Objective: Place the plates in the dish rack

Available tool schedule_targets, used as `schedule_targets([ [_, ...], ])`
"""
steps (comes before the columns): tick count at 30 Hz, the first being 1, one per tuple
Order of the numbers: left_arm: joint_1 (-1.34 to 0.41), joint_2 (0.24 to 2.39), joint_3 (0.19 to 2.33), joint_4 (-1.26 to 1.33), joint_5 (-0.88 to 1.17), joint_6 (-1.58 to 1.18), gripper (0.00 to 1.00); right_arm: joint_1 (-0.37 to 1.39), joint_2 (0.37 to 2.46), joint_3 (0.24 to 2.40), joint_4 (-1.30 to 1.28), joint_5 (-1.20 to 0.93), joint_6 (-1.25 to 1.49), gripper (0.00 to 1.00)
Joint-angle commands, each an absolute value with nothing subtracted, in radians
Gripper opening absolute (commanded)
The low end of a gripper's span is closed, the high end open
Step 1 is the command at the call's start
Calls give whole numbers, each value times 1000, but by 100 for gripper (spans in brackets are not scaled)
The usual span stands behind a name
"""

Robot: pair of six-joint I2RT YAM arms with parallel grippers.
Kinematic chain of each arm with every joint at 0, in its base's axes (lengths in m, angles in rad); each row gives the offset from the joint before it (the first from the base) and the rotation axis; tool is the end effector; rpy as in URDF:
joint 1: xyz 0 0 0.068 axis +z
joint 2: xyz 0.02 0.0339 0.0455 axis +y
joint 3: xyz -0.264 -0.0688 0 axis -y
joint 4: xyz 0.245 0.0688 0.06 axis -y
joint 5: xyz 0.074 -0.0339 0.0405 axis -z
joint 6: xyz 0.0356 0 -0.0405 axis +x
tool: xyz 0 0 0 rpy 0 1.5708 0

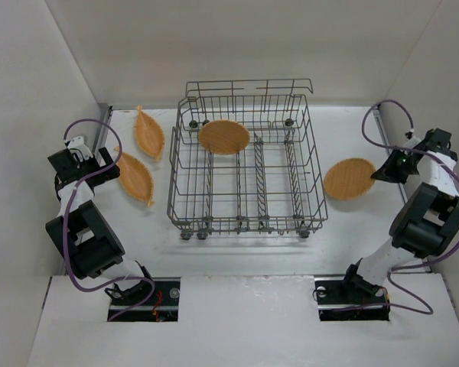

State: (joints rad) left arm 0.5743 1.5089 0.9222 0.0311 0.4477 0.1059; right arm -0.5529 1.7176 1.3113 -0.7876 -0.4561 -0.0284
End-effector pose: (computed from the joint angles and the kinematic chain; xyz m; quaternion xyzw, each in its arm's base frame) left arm 0.2863 0.1669 0.2354 -0.0928 0.8539 -0.0248 0.5115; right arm 0.3030 -0.1686 0.2344 0.2072 0.9351 0.1605 0.2385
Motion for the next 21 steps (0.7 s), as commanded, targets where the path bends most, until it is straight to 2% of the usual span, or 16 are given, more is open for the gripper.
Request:
schedule_targets([
  [1,579,1494,925,58,454,97,100,-574,1614,1319,-729,-540,-8,0],
  [11,576,1488,920,58,449,98,100,-581,1482,1362,-712,-583,6,0],
  [21,576,1485,917,60,449,97,100,-427,1212,1494,-617,-474,23,0],
])
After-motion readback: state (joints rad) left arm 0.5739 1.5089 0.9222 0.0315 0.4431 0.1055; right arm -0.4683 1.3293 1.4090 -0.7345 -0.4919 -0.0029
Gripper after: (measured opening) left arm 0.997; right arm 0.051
